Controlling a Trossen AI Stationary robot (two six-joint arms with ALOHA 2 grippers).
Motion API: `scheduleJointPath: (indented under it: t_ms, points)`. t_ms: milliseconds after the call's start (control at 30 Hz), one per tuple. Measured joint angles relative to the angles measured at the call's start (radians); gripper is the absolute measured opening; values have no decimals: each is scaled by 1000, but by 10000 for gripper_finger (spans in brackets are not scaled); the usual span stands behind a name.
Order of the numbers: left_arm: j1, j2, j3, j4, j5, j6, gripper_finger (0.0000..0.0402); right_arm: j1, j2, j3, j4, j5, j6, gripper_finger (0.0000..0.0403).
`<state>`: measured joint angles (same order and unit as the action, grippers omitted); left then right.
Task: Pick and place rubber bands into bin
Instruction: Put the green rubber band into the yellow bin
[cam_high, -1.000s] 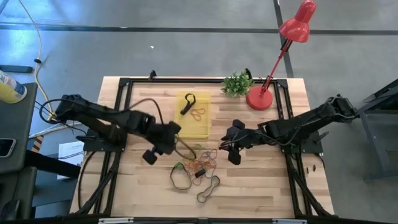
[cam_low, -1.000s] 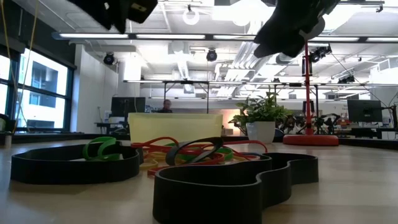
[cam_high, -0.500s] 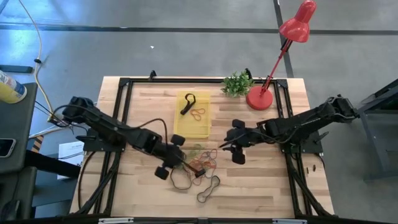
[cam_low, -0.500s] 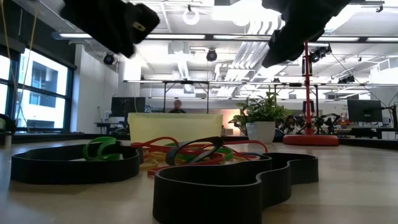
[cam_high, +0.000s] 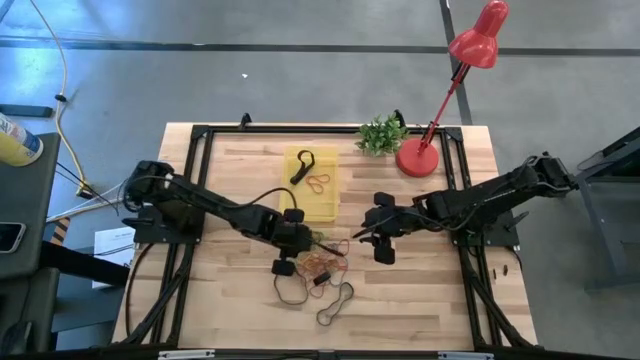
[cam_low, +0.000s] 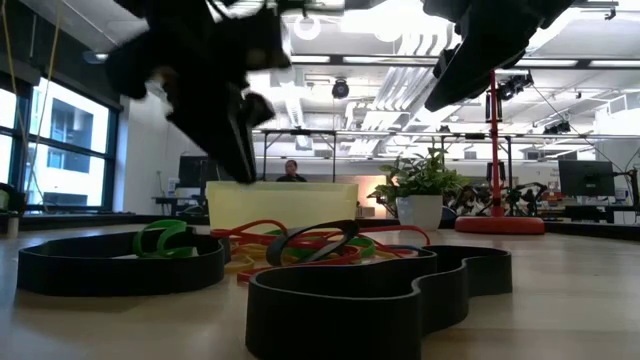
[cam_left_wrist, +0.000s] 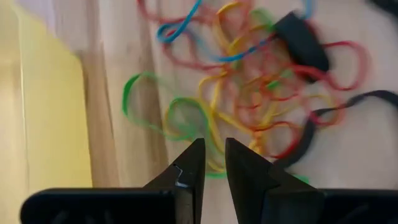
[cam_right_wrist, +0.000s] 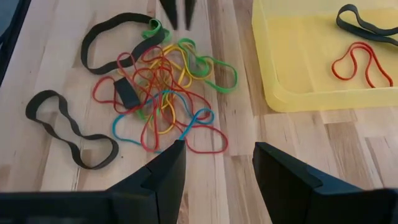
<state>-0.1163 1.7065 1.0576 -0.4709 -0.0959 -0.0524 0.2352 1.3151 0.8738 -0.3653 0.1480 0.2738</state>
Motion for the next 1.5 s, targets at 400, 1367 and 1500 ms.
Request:
scheduleJointPath:
  t_ms: [400, 1367, 1500]
  points:
    - [46, 63, 0, 32, 57, -15, 51, 0, 0, 0, 0, 2, 15, 177]
    - [44, 125, 0, 119, 10, -64, 49, 1, 0, 0, -5, 36, 34, 177]
    - [44, 125, 0, 119, -4, -61, 49, 1, 0, 0, -4, 33, 36, 177]
